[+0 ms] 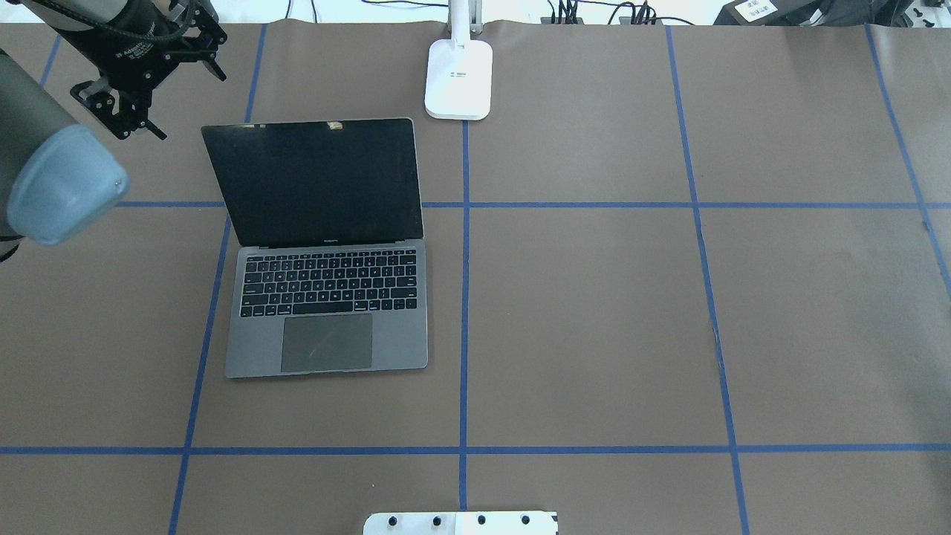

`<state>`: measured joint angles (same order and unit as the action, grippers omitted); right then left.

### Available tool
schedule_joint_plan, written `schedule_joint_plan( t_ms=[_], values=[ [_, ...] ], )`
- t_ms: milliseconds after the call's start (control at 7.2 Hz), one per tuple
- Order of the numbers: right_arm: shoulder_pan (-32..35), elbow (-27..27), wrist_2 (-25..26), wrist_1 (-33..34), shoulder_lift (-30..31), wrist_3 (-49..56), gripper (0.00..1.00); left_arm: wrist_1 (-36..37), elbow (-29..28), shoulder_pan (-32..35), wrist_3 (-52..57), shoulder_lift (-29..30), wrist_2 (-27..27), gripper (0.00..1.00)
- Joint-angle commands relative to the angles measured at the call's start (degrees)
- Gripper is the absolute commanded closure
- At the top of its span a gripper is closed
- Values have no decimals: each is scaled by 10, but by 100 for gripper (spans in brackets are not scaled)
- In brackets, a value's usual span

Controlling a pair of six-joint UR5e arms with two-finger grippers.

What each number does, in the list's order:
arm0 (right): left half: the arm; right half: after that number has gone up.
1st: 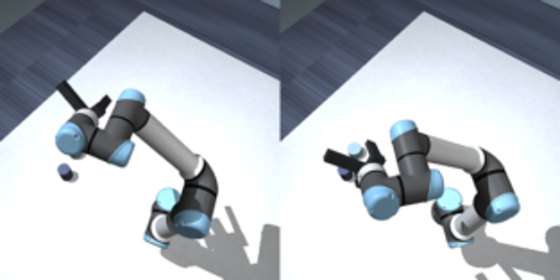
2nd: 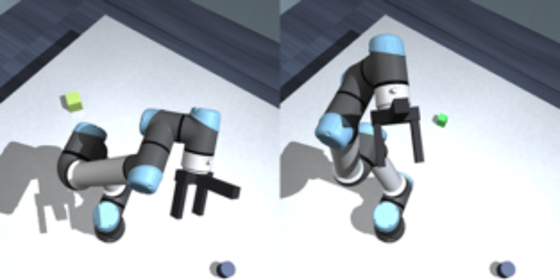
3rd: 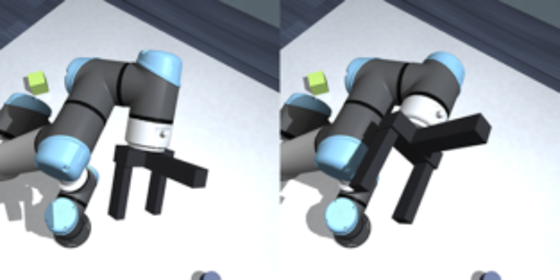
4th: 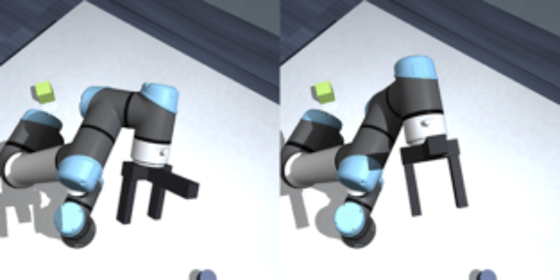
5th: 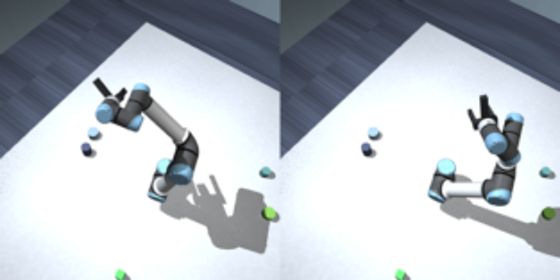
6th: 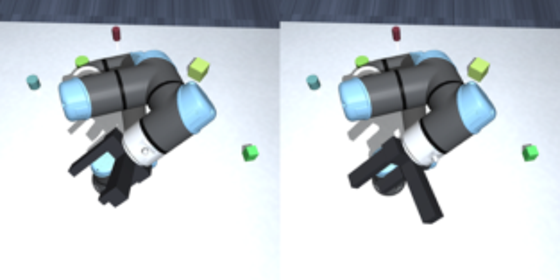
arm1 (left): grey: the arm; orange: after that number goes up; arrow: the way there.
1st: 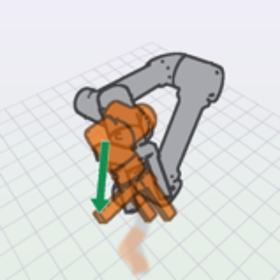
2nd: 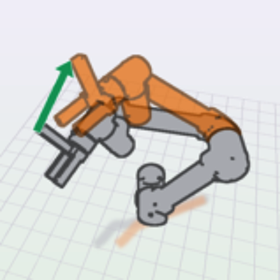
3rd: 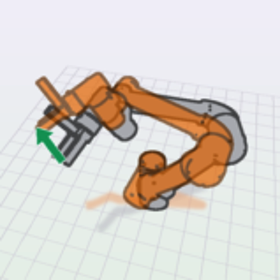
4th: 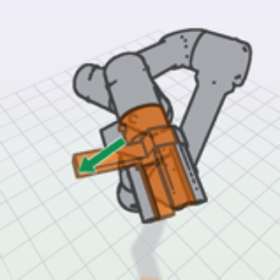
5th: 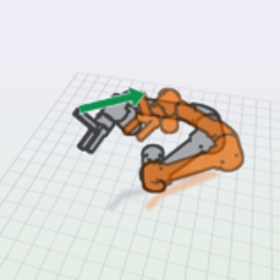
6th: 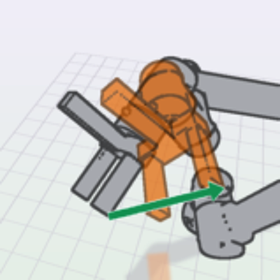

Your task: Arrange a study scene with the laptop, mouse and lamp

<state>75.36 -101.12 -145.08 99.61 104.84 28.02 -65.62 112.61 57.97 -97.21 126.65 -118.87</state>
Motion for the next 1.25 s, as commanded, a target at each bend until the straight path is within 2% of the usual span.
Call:
schedule_joint_plan(
  t_ms=[0, 278, 1111],
  values=[
    [-5, 30, 0, -3, 14, 134, 1, 1, 2, -1, 0, 6, 0, 0],
    [-5, 78, -4, -6, 11, 159, 1, 1, 2, -3, -1, 6, 1, 0],
    [-48, 125, 2, -2, 2, 166, 1, 0, 2, -25, -3, 10, 12, 0]
  ],
)
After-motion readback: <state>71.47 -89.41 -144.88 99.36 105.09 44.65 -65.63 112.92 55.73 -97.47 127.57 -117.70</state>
